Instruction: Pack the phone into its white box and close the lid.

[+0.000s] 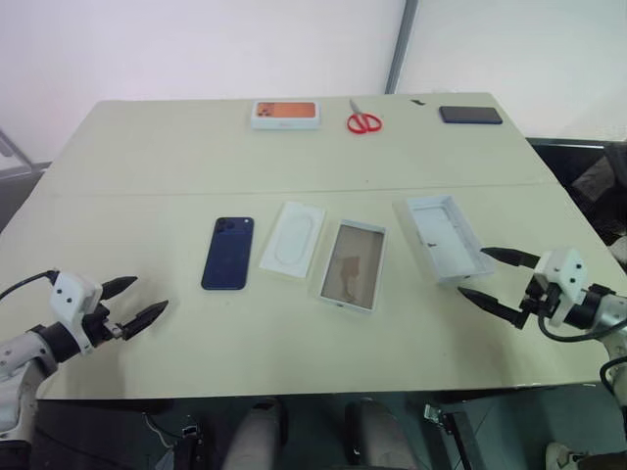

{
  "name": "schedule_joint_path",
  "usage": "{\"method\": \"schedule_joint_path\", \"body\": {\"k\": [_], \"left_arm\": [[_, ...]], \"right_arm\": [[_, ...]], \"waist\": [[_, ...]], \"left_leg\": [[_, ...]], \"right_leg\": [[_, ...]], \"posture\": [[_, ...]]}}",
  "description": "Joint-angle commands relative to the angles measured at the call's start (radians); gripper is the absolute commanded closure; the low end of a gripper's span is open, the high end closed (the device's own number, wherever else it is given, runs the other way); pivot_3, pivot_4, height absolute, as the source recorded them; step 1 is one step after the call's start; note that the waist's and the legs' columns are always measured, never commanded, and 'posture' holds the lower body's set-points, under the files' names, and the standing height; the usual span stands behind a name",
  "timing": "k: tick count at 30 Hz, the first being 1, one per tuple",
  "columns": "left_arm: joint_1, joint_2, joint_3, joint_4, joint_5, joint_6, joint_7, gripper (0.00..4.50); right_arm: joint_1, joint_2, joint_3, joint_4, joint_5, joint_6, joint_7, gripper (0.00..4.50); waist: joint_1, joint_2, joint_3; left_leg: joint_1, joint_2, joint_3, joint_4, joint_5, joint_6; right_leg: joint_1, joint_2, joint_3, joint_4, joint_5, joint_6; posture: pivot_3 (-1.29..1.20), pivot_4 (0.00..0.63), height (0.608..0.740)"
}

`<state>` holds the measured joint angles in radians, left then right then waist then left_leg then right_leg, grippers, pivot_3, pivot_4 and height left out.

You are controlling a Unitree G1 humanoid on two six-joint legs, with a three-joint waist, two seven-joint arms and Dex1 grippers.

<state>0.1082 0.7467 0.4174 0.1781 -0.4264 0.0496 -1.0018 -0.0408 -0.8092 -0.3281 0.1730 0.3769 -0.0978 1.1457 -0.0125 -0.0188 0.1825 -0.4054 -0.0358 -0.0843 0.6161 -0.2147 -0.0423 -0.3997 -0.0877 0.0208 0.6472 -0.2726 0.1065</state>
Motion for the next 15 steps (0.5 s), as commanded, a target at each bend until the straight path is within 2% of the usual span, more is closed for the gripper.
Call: {"method": "schedule_joint_path", "body": {"k": [1,15], "left_arm": [[-0.008,0.021,0.039,-0.013,-0.002,-0.043,-0.003,0.06],[-0.059,0.015,0.011,-0.018,-0.001,-0.01,0.036,0.06]], "right_arm": [[-0.011,-0.026,-0.038,0.001,0.014,-0.018,0.0,0.0],[-0.019,-0.012,-0.011,-0.004,0.001,-0.021,-0.019,0.0]], "waist": [[0.0,0.0,0.0],[0.0,0.0,0.0]], "left_leg": [[0.0,0.0,0.0,0.0,0.0,0.0],[0.0,0.0,0.0,0.0,0.0,0.0]], "right_leg": [[0.0,0.0,0.0,0.0,0.0,0.0],[0.0,0.0,0.0,0.0,0.001,0.002]], "posture": [[0.0,0.15,0.74],[0.0,0.15,0.74]]}}
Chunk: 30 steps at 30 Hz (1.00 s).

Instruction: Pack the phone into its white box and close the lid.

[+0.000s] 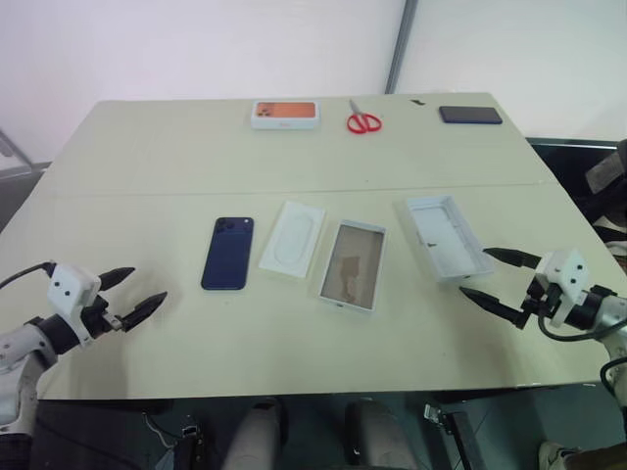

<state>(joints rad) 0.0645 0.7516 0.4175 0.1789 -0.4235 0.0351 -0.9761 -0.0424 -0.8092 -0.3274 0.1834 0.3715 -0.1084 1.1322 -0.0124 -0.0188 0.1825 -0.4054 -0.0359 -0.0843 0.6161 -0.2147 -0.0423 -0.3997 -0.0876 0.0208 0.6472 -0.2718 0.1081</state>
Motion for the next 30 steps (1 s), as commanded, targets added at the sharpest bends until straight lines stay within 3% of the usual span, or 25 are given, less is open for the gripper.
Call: {"method": "schedule_joint_path", "body": {"k": [1,17,23,30], "left_arm": [[-0.02,0.008,0.008,-0.024,-0.005,0.011,0.014,0.06],[-0.12,-0.03,-0.045,-0.224,-0.095,0.357,0.152,0.06],[-0.283,-0.085,-0.198,-0.206,-0.061,0.505,0.223,0.06],[-0.434,-0.179,-0.328,-0.113,-0.02,0.596,0.253,0.06]], "right_arm": [[-0.023,-0.011,-0.009,-0.015,0.006,-0.008,-0.008,0.0],[-0.143,0.003,0.102,-0.083,-0.043,0.016,-0.056,0.0],[-0.278,0.033,0.283,-0.128,-0.107,0.134,-0.048,0.0],[-0.42,0.101,0.349,-0.105,-0.123,0.153,-0.057,0.0]], "waist": [[0.0,0.0,0.0],[-0.001,0.0,0.0],[-0.001,0.0,0.0],[-0.001,0.0,0.0]], "left_leg": [[0.0,0.0,0.0,0.0,0.0,0.0],[0.0,0.0,0.0,0.0,0.0,0.0],[0.0,-0.001,0.0,0.001,0.0,0.0],[-0.001,-0.002,0.001,0.001,0.0,0.0]], "right_leg": [[0.0,0.0,0.0,0.0,0.0,0.0],[0.0,0.0,0.0,0.0,0.001,0.001],[0.0,0.001,0.0,0.001,0.001,0.002],[0.0,0.001,-0.001,0.001,0.001,0.002]], "posture": [[0.0,0.15,0.74],[0.0,0.15,0.74],[0.0,0.15,0.74],[0.0,0.15,0.74]]}}
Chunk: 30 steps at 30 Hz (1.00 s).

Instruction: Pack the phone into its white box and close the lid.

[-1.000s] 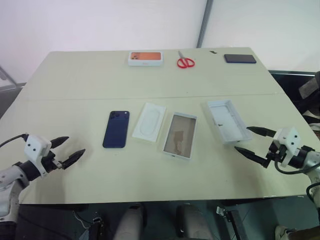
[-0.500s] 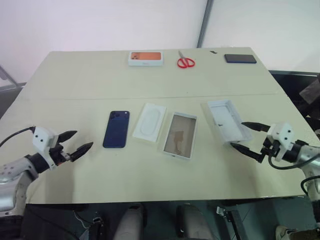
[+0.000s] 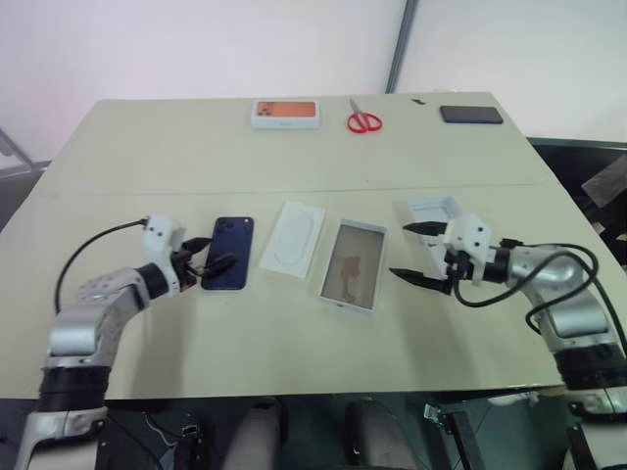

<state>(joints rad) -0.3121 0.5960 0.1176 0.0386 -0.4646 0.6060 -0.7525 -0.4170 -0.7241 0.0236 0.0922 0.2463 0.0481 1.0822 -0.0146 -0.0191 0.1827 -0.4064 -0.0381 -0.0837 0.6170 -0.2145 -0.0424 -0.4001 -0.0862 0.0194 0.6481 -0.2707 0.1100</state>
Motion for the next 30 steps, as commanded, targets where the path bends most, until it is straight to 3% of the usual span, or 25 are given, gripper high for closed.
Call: {"method": "schedule_joint_path", "body": {"k": [1,12,22,30], "left_arm": [[-0.089,-0.05,-0.02,0.052,0.006,0.068,0.06,0.06],[-0.252,-0.192,-0.034,0.158,-0.03,0.275,0.116,0.06],[-0.344,-0.213,-0.087,0.222,-0.027,0.392,0.095,0.06],[-0.373,-0.233,-0.028,0.234,-0.081,0.501,0.114,0.06]], "right_arm": [[-0.053,0.025,0.005,-0.014,0.0,-0.005,-0.009,0.0],[-0.022,0.072,0.02,-0.038,-0.013,-0.017,-0.038,0.0],[-0.006,0.075,0.009,-0.051,-0.006,-0.019,-0.057,0.0],[-0.005,0.08,0.007,-0.05,-0.005,-0.029,-0.073,0.0]], "waist": [[0.001,0.0,0.0],[0.001,0.0,0.0],[0.0,0.0,0.0],[0.001,0.0,0.0]], "left_leg": [[0.0,0.0,0.0,0.0,0.0,0.0],[0.0,-0.001,-0.001,0.003,0.0,0.0],[0.0,-0.001,-0.001,0.004,0.0,0.0],[0.0,-0.001,-0.002,0.005,0.0,0.0]], "right_leg": [[0.0,0.0,0.0,0.0,0.0,0.0],[0.002,0.001,-0.001,0.001,0.0,0.0],[0.002,0.003,-0.001,0.002,0.0,0.0],[0.003,0.003,-0.001,0.001,0.0,0.0]], "posture": [[0.0,0.15,0.74],[0.0,0.15,0.74],[0.0,0.15,0.74],[0.0,0.15,0.74]]}}
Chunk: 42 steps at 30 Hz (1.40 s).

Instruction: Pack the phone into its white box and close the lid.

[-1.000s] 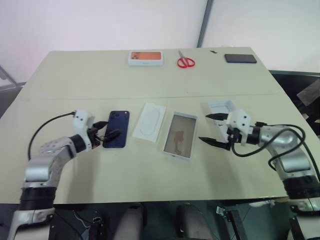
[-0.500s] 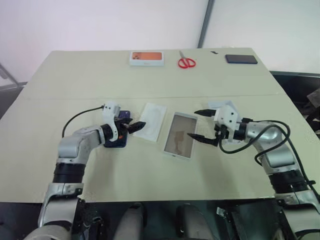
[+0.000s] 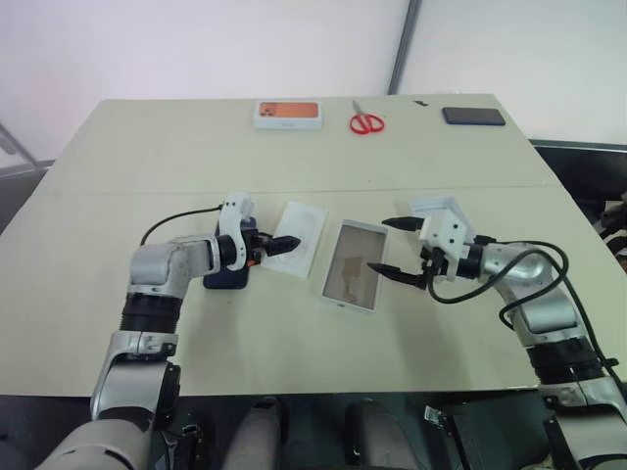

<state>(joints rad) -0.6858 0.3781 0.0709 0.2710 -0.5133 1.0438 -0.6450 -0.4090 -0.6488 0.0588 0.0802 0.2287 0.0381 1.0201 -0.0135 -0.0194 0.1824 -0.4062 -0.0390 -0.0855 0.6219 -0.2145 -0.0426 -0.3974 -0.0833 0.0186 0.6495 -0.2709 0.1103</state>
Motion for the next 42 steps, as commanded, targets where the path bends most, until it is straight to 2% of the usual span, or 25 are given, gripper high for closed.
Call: {"method": "schedule_joint_path", "body": {"k": [1,4,8,16,17,18,19,22,23,29,36,42], "left_arm": [[0.001,-0.017,0.027,-0.003,-0.042,0.074,0.002,0.06],[0.005,-0.027,0.052,-0.006,-0.055,0.103,0.016,0.06],[0.029,-0.014,0.035,-0.019,-0.043,0.096,0.008,1.85],[0.041,-0.023,0.068,-0.001,-0.054,0.098,0.033,1.85],[0.041,-0.024,0.069,0.001,-0.055,0.1,0.034,2.28],[0.04,-0.025,0.069,0.004,-0.056,0.1,0.034,2.39],[0.04,-0.025,0.068,0.005,-0.056,0.1,0.034,2.7],[0.042,-0.024,0.064,0.006,-0.056,0.1,0.04,4.15],[0.039,-0.029,0.076,0.014,-0.06,0.101,0.047,4.44],[0.023,-0.035,0.123,0.044,-0.072,0.081,0.079,4.44],[-0.004,-0.029,0.215,0.031,-0.135,0.119,0.098,4.44],[-0.017,-0.028,0.26,-0.003,-0.172,0.151,0.127,4.44]], "right_arm": [[-0.013,0.005,-0.027,-0.039,0.013,-0.019,-0.012,0.0],[-0.014,0.009,-0.023,-0.041,0.013,-0.02,-0.016,0.0],[-0.016,0.012,-0.021,-0.049,0.016,-0.018,-0.018,0.0],[-0.021,0.01,-0.022,-0.054,0.016,-0.018,-0.02,0.0],[-0.02,0.01,-0.022,-0.054,0.017,-0.018,-0.019,0.0],[-0.02,0.01,-0.022,-0.054,0.017,-0.018,-0.019,0.0],[-0.02,0.01,-0.021,-0.054,0.017,-0.018,-0.018,0.0],[-0.02,0.009,-0.02,-0.054,0.014,-0.02,-0.017,0.0],[-0.018,0.008,-0.019,-0.056,0.015,-0.018,-0.016,0.0],[-0.001,0.005,-0.017,-0.081,0.044,0.017,0.006,0.0],[0.075,-0.003,0.038,-0.267,0.135,0.218,0.056,0.0],[0.1,0.024,0.158,-0.299,0.045,0.283,0.009,0.0]], "waist": [[0.0,0.0,0.0],[0.0,0.0,0.0],[0.0,0.0,0.0],[0.0,0.0,0.0],[0.0,0.0,0.0],[0.0,0.0,0.0],[0.0,0.0,0.0],[0.0,0.0,0.0],[0.0,0.0,0.0],[0.0,0.0,0.0],[-0.001,0.0,0.0],[0.0,0.0,0.0]], "left_leg": [[0.0,0.0,0.0,0.0,0.0,0.0],[0.0,0.0,0.0,0.0,0.0,0.0],[0.0,0.0,0.0,0.0,0.0,0.0],[0.0,0.0,0.0,0.0,0.0,0.0],[0.0,0.0,0.0,0.0,0.0,0.0],[0.0,0.0,0.0,0.0,0.0,0.0],[0.0,0.0,0.0,0.0,0.0,0.0],[0.0,0.0,0.0,0.0,0.0,0.0],[0.0,0.0,0.0,0.0,0.0,0.0],[0.0,0.0,0.0,0.0,0.0,0.0],[-0.001,0.001,0.0,0.0,0.0,0.0],[-0.001,0.001,0.0,0.0,0.0,0.0]], "right_leg": [[0.0,0.0,0.0,0.0,0.0,0.0],[0.0,0.0,0.0,0.0,0.0,0.0],[0.0,0.0,0.0,0.0,0.0,0.0],[0.0,0.0,0.0,0.0,0.0,0.0],[0.0,0.0,0.0,0.0,0.0,0.0],[0.0,0.0,0.0,0.0,0.0,0.0],[0.0,0.0,0.0,0.0,0.0,0.0],[-0.001,0.0,0.0,0.0,0.0,0.0],[-0.001,0.0,0.0,0.0,0.0,0.0],[0.0,0.0,0.0,0.0,0.0,0.0],[-0.001,0.0,0.0,0.0,0.0,0.0],[-0.002,0.0,0.0,0.0,0.0,0.0]], "posture": [[0.0,0.15,0.74],[0.0,0.15,0.74],[0.0,0.15,0.74],[0.0,0.15,0.74],[0.0,0.15,0.74],[0.0,0.15,0.74],[0.0,0.15,0.74],[0.0,0.15,0.74],[0.0,0.15,0.74],[0.0,0.15,0.74],[0.0,0.15,0.74],[0.0,0.15,0.74]]}}
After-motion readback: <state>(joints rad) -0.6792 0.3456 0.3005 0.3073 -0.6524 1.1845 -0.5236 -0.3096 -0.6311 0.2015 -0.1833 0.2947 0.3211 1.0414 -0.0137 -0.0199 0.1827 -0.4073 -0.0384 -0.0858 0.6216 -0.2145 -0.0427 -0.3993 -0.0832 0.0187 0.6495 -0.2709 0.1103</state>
